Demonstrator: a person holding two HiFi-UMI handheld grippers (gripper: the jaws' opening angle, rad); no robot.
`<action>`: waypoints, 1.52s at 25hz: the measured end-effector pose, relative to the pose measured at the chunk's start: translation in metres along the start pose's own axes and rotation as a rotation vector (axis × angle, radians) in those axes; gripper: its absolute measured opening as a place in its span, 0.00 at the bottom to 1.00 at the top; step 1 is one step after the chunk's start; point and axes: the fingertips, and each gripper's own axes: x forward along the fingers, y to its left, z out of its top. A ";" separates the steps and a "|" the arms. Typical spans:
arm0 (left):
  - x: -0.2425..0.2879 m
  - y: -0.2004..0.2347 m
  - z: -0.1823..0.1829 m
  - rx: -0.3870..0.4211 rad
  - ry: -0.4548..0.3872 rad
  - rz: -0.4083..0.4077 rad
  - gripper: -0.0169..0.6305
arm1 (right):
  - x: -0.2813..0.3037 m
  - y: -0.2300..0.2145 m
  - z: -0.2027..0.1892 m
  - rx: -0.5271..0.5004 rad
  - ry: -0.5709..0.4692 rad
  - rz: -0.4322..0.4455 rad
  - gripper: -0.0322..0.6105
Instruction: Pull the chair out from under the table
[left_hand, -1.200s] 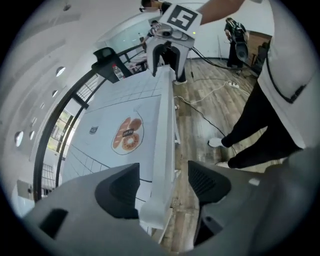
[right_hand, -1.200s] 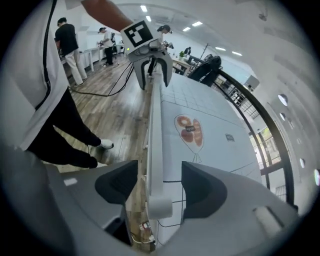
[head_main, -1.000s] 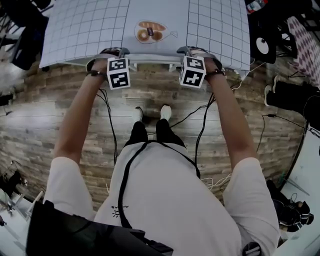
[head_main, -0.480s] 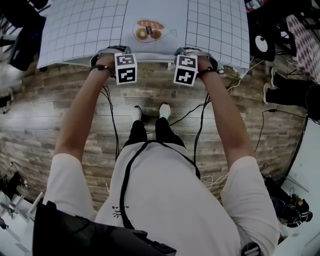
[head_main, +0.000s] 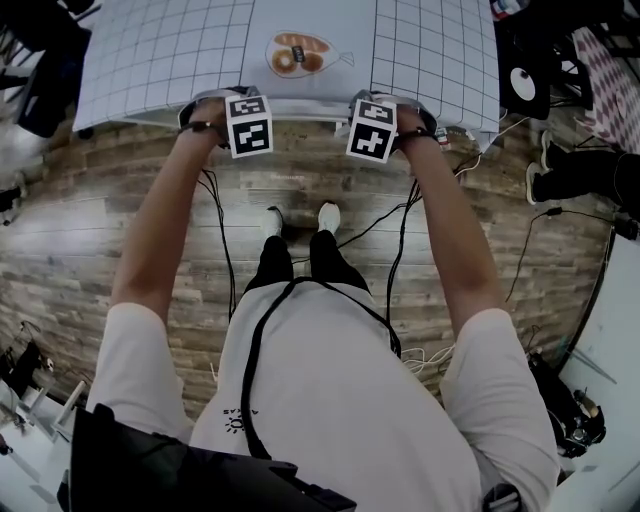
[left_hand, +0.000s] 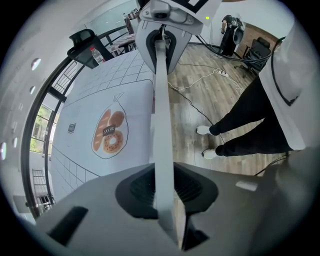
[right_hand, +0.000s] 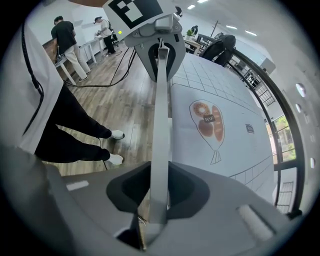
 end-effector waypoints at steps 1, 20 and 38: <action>0.000 -0.003 0.000 0.003 -0.003 -0.004 0.15 | 0.000 0.004 0.000 0.007 -0.003 0.009 0.18; -0.023 -0.118 -0.003 0.012 -0.022 -0.103 0.15 | -0.025 0.120 0.014 0.047 -0.044 0.076 0.18; -0.049 -0.281 -0.009 -0.010 -0.049 -0.181 0.16 | -0.050 0.278 0.031 0.053 -0.062 0.151 0.18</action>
